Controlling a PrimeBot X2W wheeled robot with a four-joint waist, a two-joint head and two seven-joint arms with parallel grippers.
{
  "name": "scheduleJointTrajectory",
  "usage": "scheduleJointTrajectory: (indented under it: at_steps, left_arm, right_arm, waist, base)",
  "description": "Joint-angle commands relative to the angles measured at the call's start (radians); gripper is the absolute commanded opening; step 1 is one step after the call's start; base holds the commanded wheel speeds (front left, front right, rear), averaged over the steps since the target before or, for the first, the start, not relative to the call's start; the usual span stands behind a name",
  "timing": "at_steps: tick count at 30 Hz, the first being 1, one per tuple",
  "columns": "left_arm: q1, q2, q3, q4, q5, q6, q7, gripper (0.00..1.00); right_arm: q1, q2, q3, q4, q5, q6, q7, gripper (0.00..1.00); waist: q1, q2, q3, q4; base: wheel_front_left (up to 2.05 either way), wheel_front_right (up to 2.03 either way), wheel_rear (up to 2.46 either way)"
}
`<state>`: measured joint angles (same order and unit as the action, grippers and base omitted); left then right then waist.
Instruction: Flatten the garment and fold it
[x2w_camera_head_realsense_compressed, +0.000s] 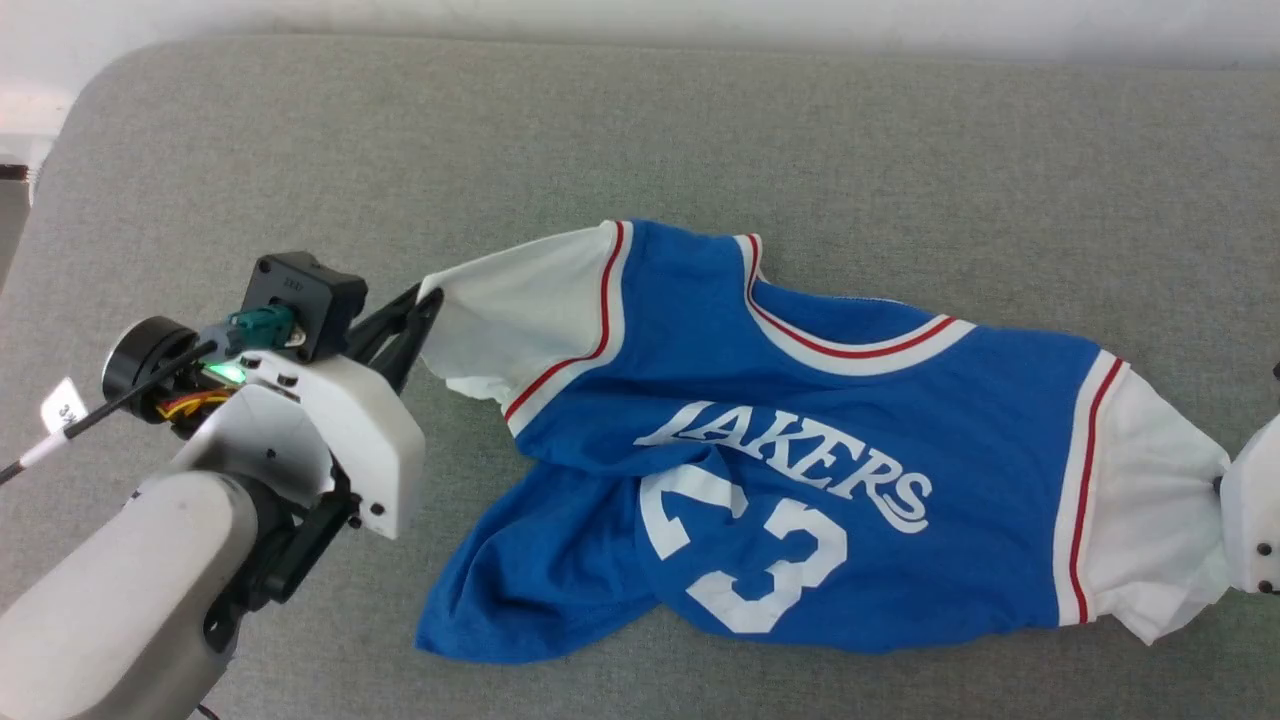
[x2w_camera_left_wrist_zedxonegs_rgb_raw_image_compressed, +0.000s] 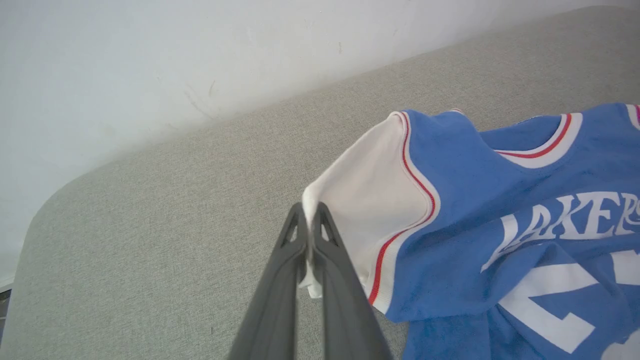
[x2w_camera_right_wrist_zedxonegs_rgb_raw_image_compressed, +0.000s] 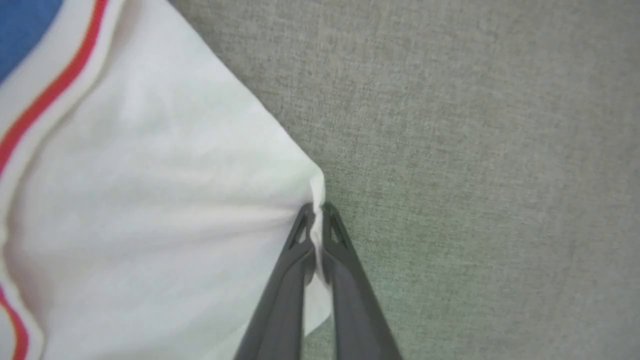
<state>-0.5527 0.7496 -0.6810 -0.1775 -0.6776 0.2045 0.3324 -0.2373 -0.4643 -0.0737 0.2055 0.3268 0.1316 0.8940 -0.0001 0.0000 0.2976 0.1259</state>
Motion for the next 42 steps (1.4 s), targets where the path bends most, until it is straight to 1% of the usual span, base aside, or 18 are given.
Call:
scheduleJointTrajectory:
  at_steps: [1, 4, 9, 13, 16, 21, 25, 29, 31, 34, 37, 38, 42]
  left_arm:
    - [0.015, 0.001, 0.003, 0.005, 0.0, 0.011, -0.015, 0.0]
    - [0.027, 0.007, 0.021, 0.014, -0.003, 0.025, -0.042, 0.0]
    - [0.047, 0.019, 0.057, 0.017, -0.009, 0.048, -0.092, 0.0]
    - [0.068, 0.038, 0.107, 0.007, -0.008, 0.089, -0.149, 0.0]
    - [0.084, 0.066, 0.152, -0.019, -0.004, 0.122, -0.186, 0.0]
    - [0.102, 0.117, 0.238, -0.084, 0.002, 0.173, -0.25, 0.0]
    - [0.103, 0.164, 0.314, -0.149, 0.013, 0.217, -0.288, 0.0]
    - [0.086, 0.19, 0.391, -0.221, 0.009, 0.236, -0.335, 0.0]
    - [0.072, 0.202, 0.424, -0.247, 0.013, 0.244, -0.356, 0.0]
    - [0.041, 0.22, 0.462, -0.271, 0.017, 0.246, -0.374, 0.0]
    - [-0.008, 0.235, 0.476, -0.271, 0.013, 0.228, -0.368, 0.0]
    - [-0.008, 0.235, 0.476, -0.271, 0.013, 0.228, -0.368, 0.0]
    - [-0.107, 0.244, 0.446, -0.224, 0.0, 0.158, -0.334, 0.0]
  right_arm:
    - [0.017, 0.025, 0.026, 0.04, 0.002, -0.001, -0.021, 0.0]
    - [-0.003, 0.01, 0.037, 0.019, 0.006, -0.001, -0.09, 0.0]
    - [-0.062, -0.012, 0.016, -0.039, 0.01, -0.001, -0.228, 0.0]
    - [-0.104, -0.04, 0.017, -0.119, 0.014, -0.001, -0.307, 0.0]
    - [-0.136, -0.064, 0.013, -0.187, 0.011, -0.001, -0.365, 0.0]
    - [-0.19, -0.1, 0.012, -0.298, 0.026, -0.001, -0.418, 0.0]
    - [-0.249, -0.111, -0.01, -0.361, 0.034, -0.001, -0.424, 0.0]
    - [-0.318, -0.111, -0.022, -0.401, 0.04, -0.001, -0.426, 0.0]
    - [-0.35, -0.12, -0.014, -0.411, 0.038, -0.001, -0.428, 0.0]
    - [-0.414, -0.131, 0.001, -0.406, 0.046, -0.001, -0.433, 0.0]
    - [-0.496, -0.158, 0.036, -0.379, 0.043, -0.001, -0.439, 0.0]
    - [-0.496, -0.158, 0.036, -0.379, 0.043, -0.001, -0.439, 0.0]
    - [-0.624, -0.179, 0.08, -0.313, 0.052, -0.001, -0.453, 0.0]
  waist:
    - [0.0001, 0.0, -0.019, -0.01]
    - [0.0001, 0.0, -0.054, -0.025]
    - [0.0001, 0.0, -0.129, -0.054]
    - [0.0001, 0.0, -0.194, -0.079]
    - [0.0001, 0.0, -0.229, -0.095]
    - [0.0001, 0.0, -0.269, -0.118]
    - [0.0001, 0.0, -0.282, -0.133]
    - [0.0001, 0.0, -0.278, -0.144]
    - [0.0001, 0.0, -0.27, -0.149]
    - [0.0001, 0.0, -0.247, -0.159]
    - [0.0001, 0.0, -0.215, -0.166]
    - [0.0001, 0.0, -0.215, -0.166]
    - [0.0001, 0.0, -0.147, -0.174]
  base:
    - [0.0, 0.0, 0.0]
    - [0.0, 0.0, 0.0]
    - [0.0, 0.0, 0.0]
    - [0.0, 0.0, 0.0]
    - [0.0, 0.0, 0.0]
    - [0.0, 0.0, 0.0]
    - [0.0, 0.0, 0.0]
    - [0.0, 0.0, 0.0]
    - [0.0, 0.0, 0.0]
    - [0.0, 0.0, 0.0]
    - [0.0, 0.0, 0.0]
    - [0.0, 0.0, 0.0]
    - [0.0, 0.0, 0.0]
